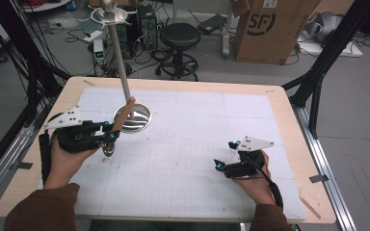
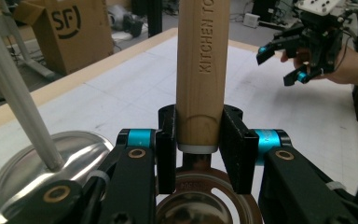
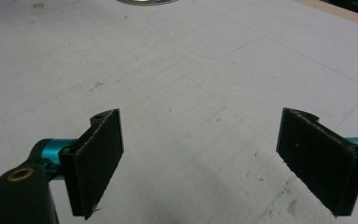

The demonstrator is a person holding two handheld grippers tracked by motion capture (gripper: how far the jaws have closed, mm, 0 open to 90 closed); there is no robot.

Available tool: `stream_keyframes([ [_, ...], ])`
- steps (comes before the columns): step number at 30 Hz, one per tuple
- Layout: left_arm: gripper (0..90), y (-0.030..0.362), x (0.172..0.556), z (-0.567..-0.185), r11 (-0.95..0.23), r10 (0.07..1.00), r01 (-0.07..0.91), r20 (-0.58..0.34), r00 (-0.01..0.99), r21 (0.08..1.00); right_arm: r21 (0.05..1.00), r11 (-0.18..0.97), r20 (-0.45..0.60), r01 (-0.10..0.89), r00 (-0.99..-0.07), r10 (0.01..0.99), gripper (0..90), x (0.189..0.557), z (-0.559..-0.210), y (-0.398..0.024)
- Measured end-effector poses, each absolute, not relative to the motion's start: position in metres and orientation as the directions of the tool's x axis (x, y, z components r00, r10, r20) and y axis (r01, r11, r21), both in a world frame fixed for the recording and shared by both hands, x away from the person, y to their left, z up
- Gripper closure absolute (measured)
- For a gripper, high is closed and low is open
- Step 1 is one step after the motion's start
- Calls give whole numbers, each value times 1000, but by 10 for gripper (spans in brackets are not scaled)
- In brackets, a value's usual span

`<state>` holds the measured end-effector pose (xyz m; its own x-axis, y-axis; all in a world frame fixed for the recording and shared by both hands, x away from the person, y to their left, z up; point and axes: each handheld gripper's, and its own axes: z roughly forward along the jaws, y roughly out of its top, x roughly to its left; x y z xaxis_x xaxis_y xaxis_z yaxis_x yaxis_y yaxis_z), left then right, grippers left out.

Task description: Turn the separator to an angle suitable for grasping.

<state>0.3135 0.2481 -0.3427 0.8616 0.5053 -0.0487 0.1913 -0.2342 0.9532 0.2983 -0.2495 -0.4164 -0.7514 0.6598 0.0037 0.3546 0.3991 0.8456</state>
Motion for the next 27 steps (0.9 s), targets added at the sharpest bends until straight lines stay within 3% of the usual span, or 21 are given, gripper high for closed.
stream_keyframes([
  [27, 690, 261, 315, -326, -134, 543, 180, -80, 836, 975, 859, 373, 11, 349, -743, 669, 134, 298, -411, -253],
])
